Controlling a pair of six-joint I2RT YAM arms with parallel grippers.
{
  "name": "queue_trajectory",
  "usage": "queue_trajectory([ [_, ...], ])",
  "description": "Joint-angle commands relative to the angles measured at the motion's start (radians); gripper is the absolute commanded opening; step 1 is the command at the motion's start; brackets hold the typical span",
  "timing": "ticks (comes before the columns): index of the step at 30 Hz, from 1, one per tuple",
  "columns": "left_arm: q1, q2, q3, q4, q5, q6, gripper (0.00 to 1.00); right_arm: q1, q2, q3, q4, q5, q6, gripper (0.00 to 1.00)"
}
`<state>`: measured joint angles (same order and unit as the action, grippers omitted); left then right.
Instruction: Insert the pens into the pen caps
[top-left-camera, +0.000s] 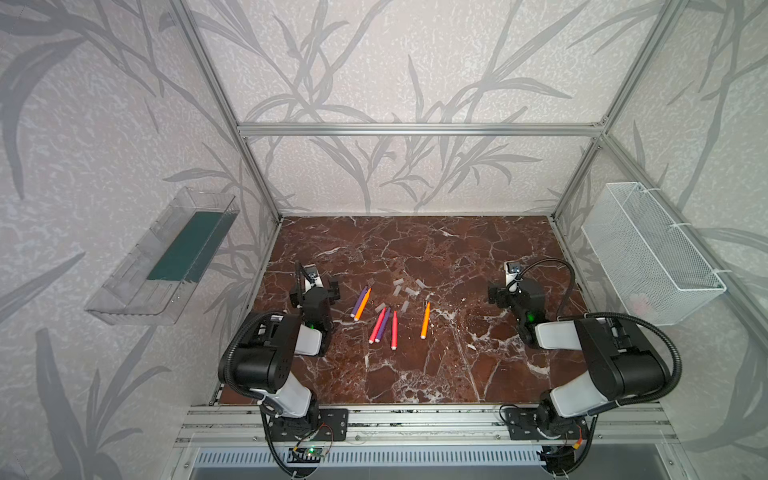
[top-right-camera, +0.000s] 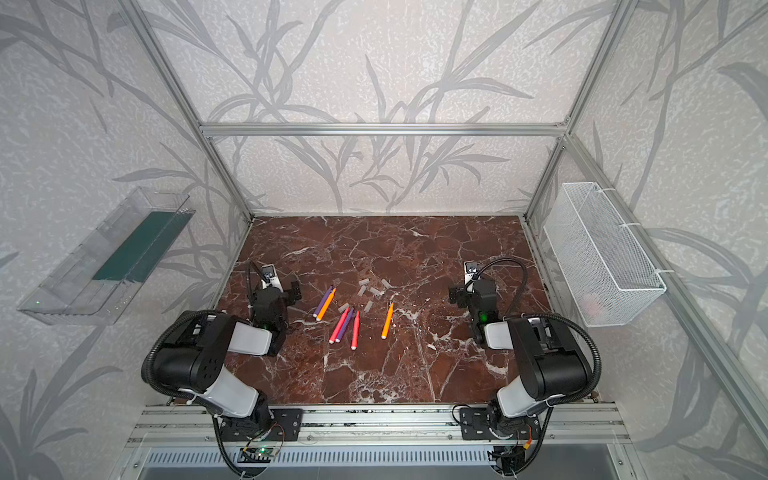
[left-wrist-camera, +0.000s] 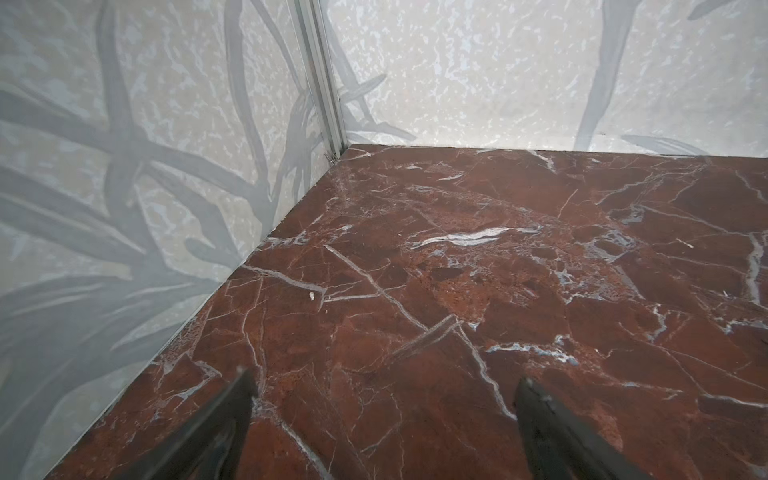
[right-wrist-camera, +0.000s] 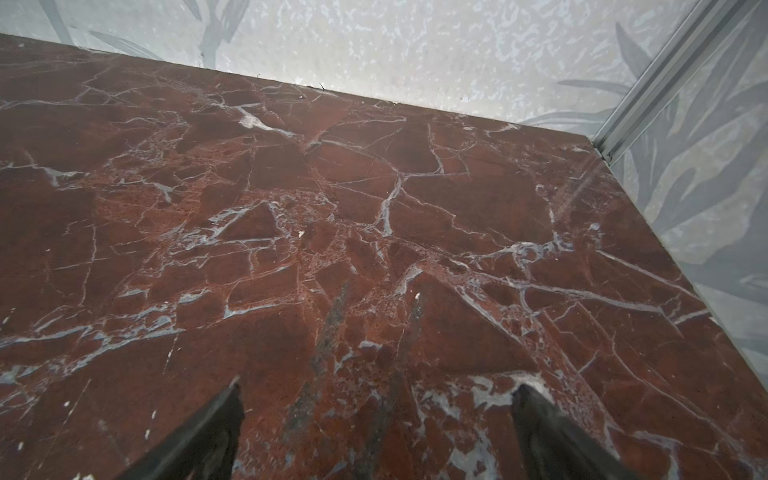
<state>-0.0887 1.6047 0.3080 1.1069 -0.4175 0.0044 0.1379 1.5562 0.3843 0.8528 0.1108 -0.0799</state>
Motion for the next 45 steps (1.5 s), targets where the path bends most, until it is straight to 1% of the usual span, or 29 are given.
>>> queue_trajectory([
  [1,0.005,-0.007,0.016,0.004,0.002,0.002,0.99,-0.003,-0.012,0.018,0.004,-0.002,-0.005,0.99],
  [32,0.005,-0.006,0.013,0.009,0.0,0.002,0.99,-0.003,-0.014,0.011,0.014,-0.006,-0.009,0.99],
  [35,-0.008,-0.027,-0.031,0.086,-0.032,0.007,0.99,0.001,-0.052,-0.017,0.061,-0.019,-0.029,0.99],
  [36,-0.008,-0.056,-0.058,0.124,-0.032,0.021,0.99,0.012,-0.09,-0.021,0.029,0.005,-0.031,0.99],
  [37,-0.027,-0.1,-0.069,0.116,-0.083,0.025,0.99,0.019,-0.127,-0.015,-0.02,0.027,-0.026,0.99],
  [38,-0.041,-0.161,-0.078,0.085,-0.118,0.031,0.99,0.023,-0.175,0.007,-0.119,0.06,0.001,0.99],
  [40,-0.053,-0.298,-0.074,-0.043,-0.129,0.026,0.99,0.022,-0.259,0.086,-0.384,0.128,0.1,0.99],
  [41,-0.059,-0.384,-0.051,-0.173,-0.155,-0.03,0.99,0.022,-0.293,0.131,-0.506,0.149,0.144,0.99],
  [42,-0.057,-0.478,-0.016,-0.335,-0.138,-0.132,0.99,0.022,-0.322,0.171,-0.618,0.148,0.18,0.99],
  [43,-0.057,-0.549,0.019,-0.477,-0.071,-0.183,0.99,0.022,-0.348,0.194,-0.692,0.142,0.218,0.99],
  [44,-0.055,-0.622,0.064,-0.624,0.034,-0.219,0.99,0.022,-0.382,0.208,-0.756,0.133,0.279,0.99],
  [45,-0.054,-0.675,0.1,-0.722,0.113,-0.243,0.99,0.022,-0.426,0.215,-0.813,0.121,0.376,0.99],
])
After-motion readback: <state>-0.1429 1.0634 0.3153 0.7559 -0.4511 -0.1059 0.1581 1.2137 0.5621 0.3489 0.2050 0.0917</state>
